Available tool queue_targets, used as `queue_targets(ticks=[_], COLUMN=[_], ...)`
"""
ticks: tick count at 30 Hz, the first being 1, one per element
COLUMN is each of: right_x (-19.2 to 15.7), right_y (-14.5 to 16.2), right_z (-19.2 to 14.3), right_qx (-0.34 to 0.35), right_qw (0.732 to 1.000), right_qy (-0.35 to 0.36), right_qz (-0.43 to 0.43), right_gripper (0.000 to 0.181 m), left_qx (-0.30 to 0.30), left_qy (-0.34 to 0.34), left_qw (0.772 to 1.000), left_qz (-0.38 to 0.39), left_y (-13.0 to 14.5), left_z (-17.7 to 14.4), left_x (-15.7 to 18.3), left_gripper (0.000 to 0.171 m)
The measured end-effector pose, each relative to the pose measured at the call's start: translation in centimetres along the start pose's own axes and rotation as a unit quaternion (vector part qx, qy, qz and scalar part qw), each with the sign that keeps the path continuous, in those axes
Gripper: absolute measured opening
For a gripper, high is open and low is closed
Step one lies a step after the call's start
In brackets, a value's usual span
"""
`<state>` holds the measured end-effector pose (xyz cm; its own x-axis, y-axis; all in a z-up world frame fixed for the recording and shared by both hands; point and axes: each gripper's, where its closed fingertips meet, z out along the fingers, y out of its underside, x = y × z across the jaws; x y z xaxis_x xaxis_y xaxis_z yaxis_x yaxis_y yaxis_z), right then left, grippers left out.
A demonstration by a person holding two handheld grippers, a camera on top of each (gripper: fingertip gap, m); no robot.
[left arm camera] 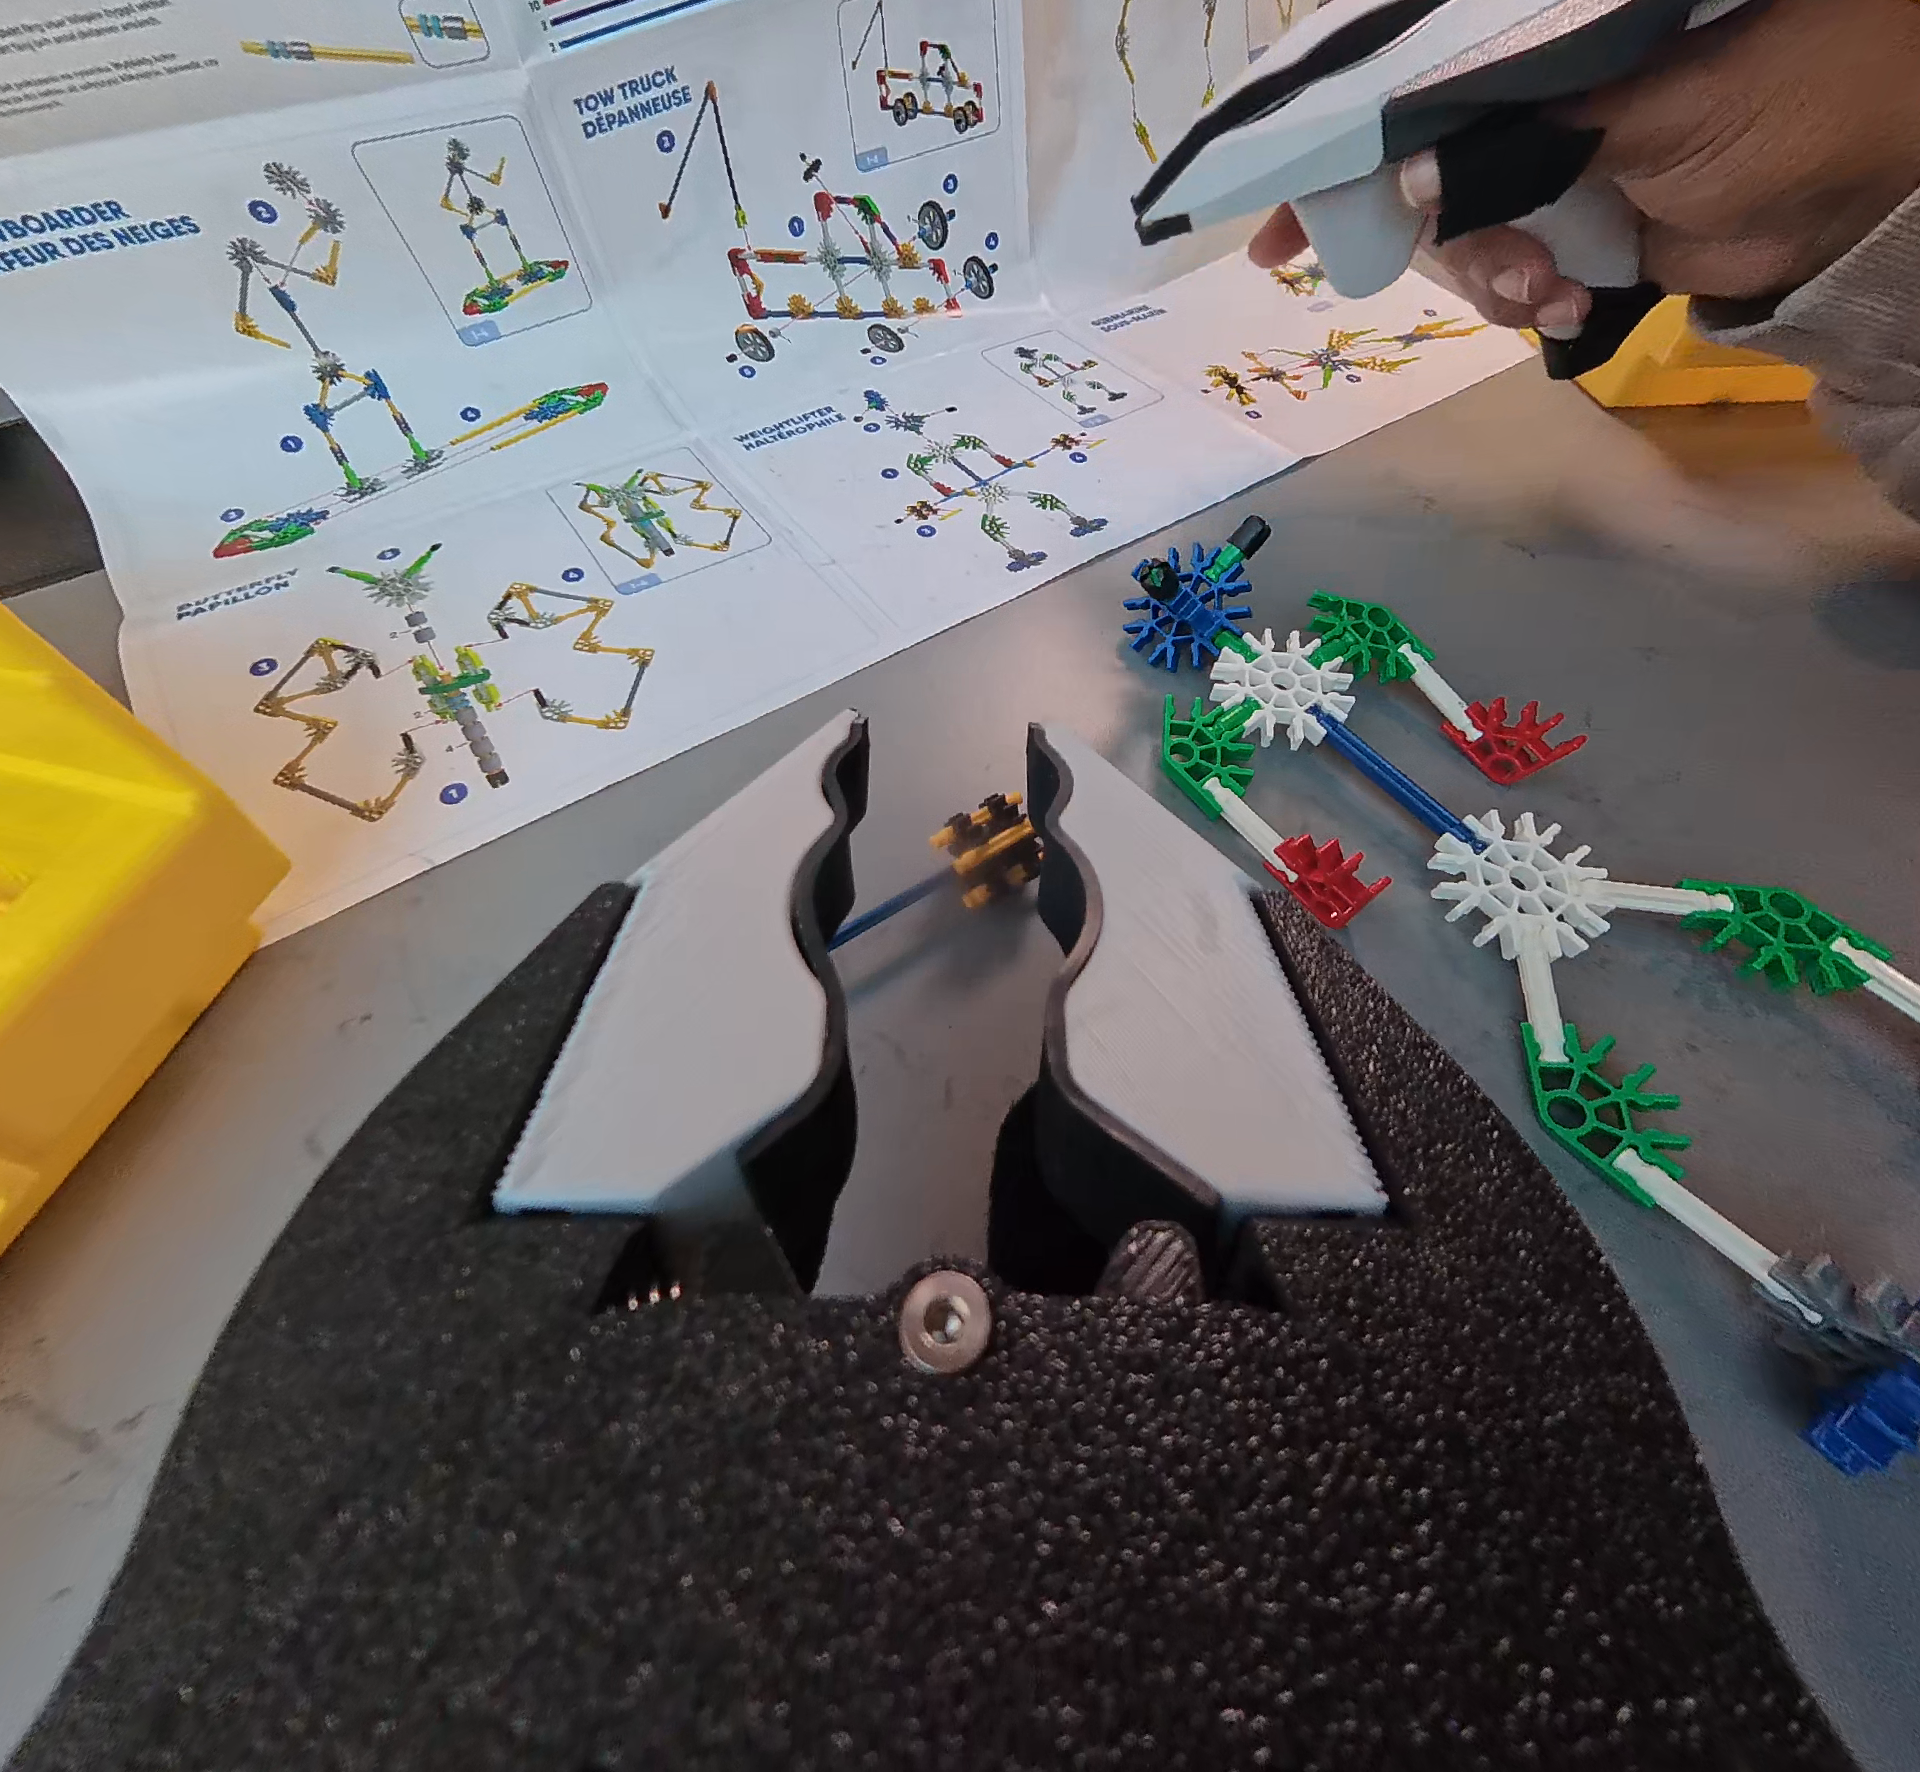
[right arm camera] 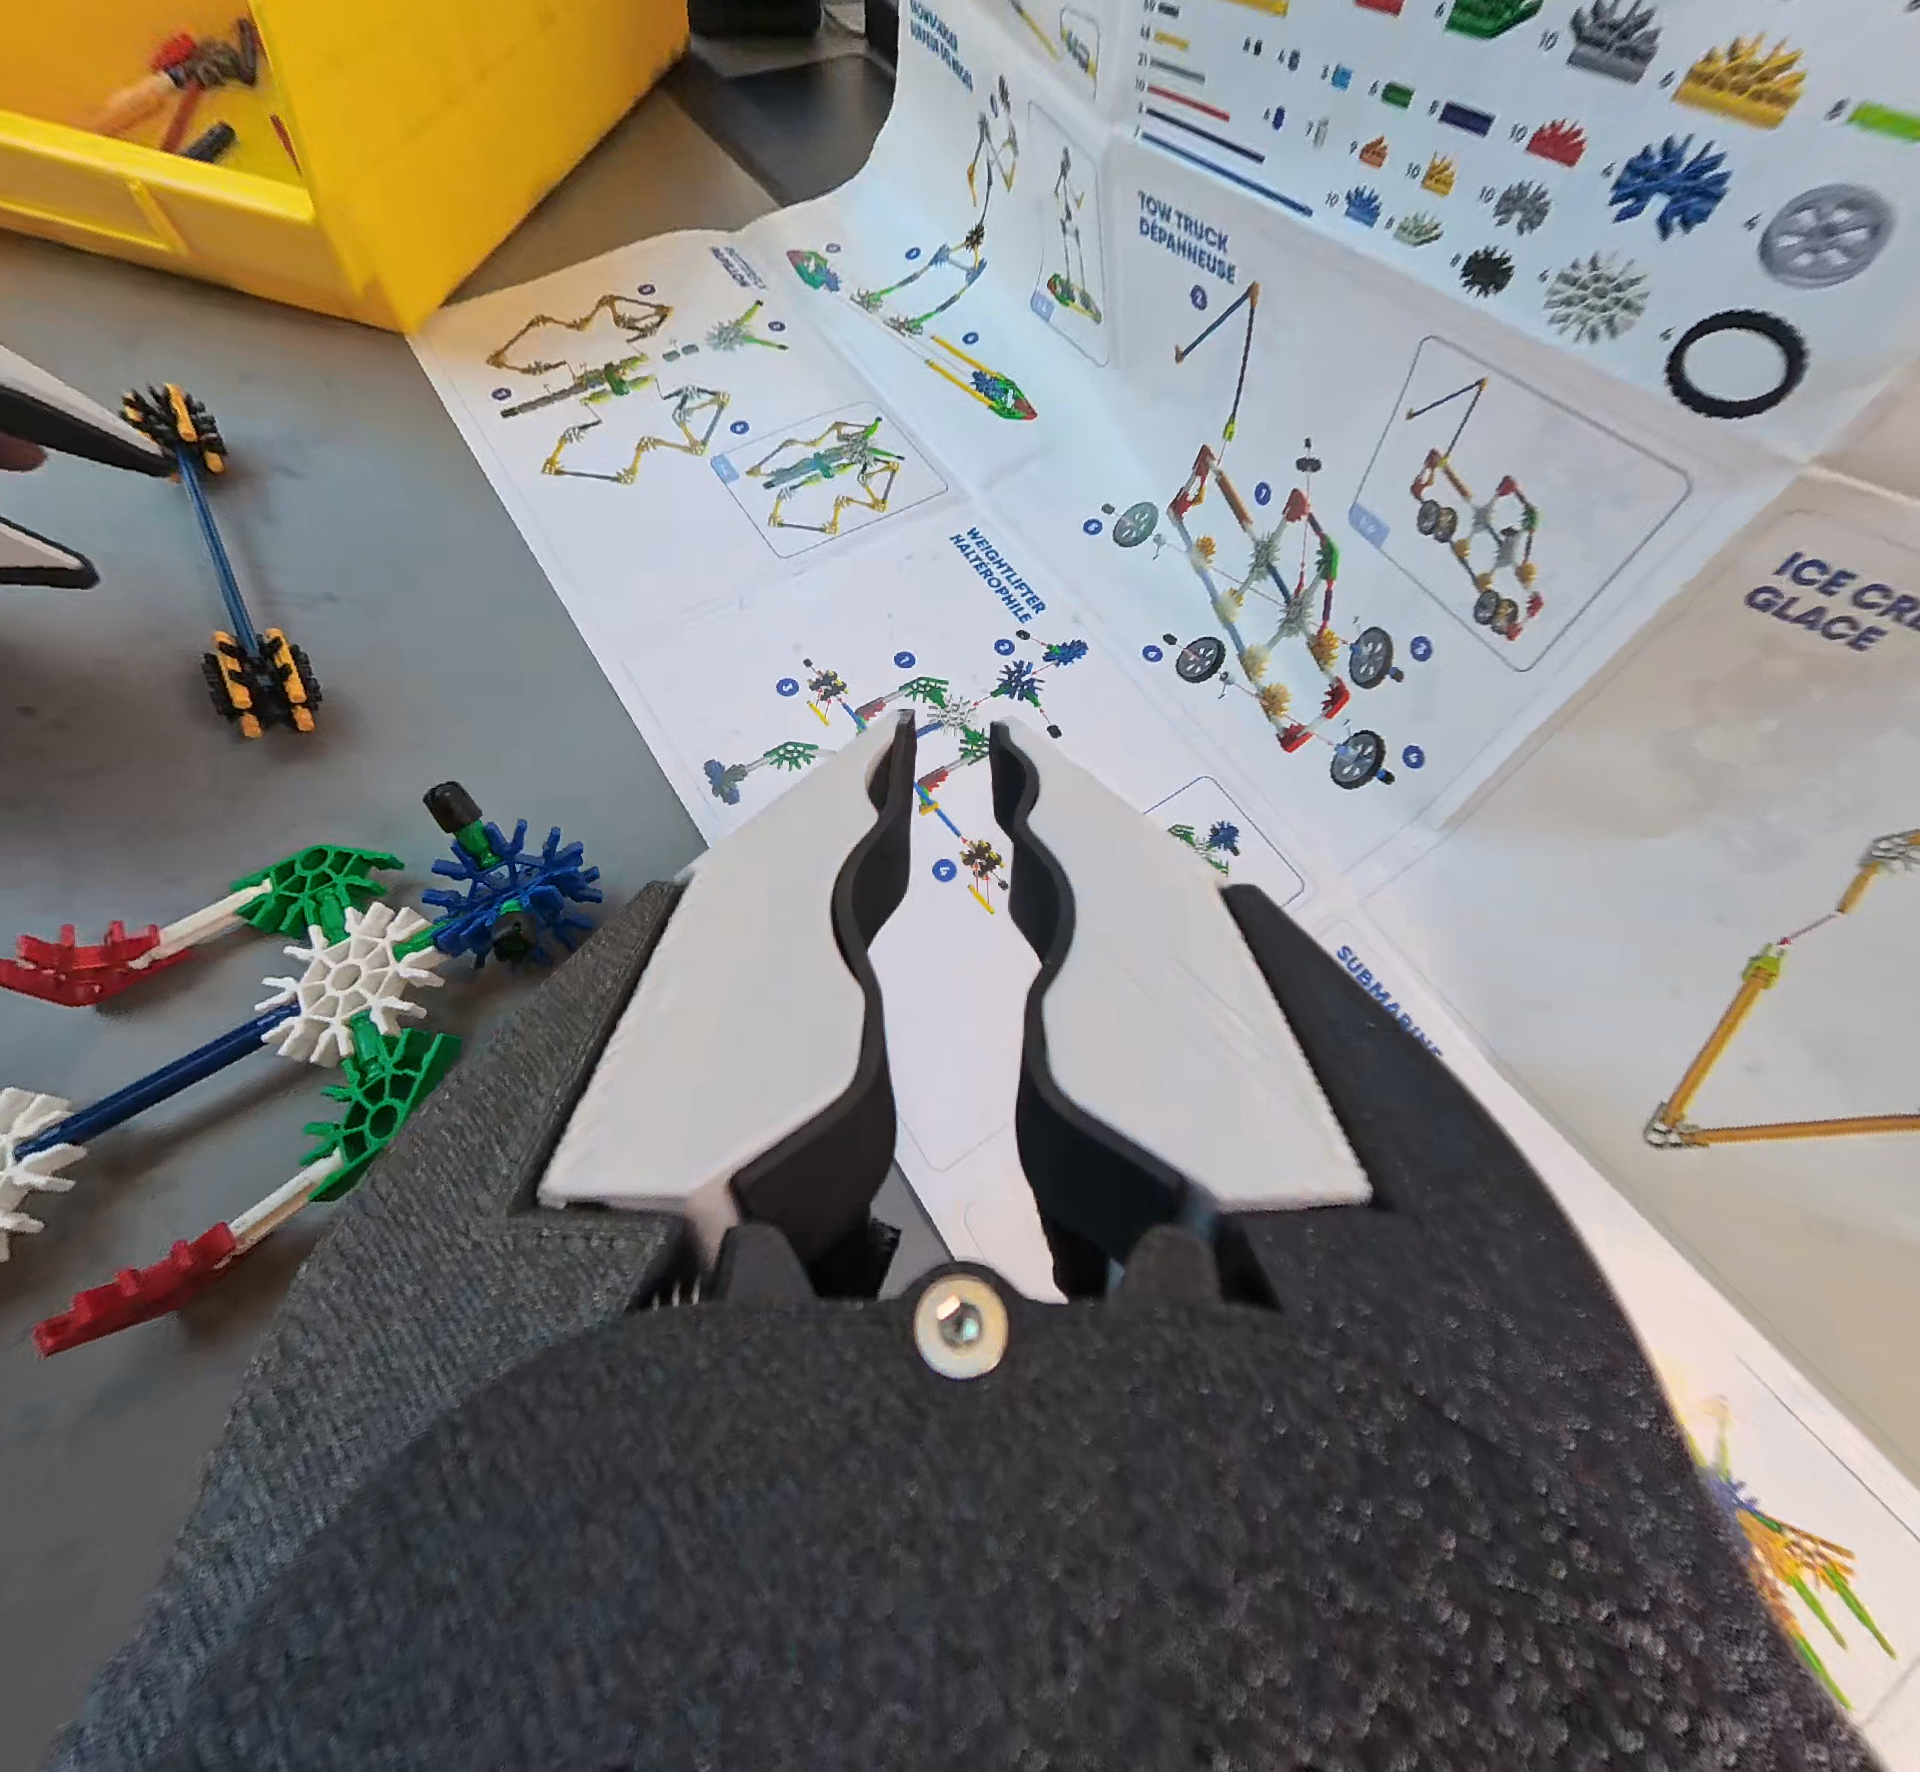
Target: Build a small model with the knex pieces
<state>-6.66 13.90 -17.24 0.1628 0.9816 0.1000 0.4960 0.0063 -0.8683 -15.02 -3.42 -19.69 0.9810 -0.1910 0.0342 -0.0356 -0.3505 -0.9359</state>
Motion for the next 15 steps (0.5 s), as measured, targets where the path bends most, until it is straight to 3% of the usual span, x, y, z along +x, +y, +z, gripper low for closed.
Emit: queue_targets(ticks=[9, 15], right_x=[-1.4, -2.2], right_y=[-2.1, -0.3], right_z=[-3.3, -2.1], right_qx=[0.053, 0.048], right_qw=[0.998, 0.997], right_qy=[0.038, 0.055], right_qz=[0.015, 0.040], right_gripper=[0.014, 0.014], left_qx=[0.004, 0.007], left_qy=[-0.001, 0.003], left_qw=[1.000, 1.000], left_qz=[-0.005, -0.006], left_y=[-0.2, -0.2], left_z=[-0.2, -0.3], left_x=[-0.2, -0.2], left_gripper=[0.030, 0.030])
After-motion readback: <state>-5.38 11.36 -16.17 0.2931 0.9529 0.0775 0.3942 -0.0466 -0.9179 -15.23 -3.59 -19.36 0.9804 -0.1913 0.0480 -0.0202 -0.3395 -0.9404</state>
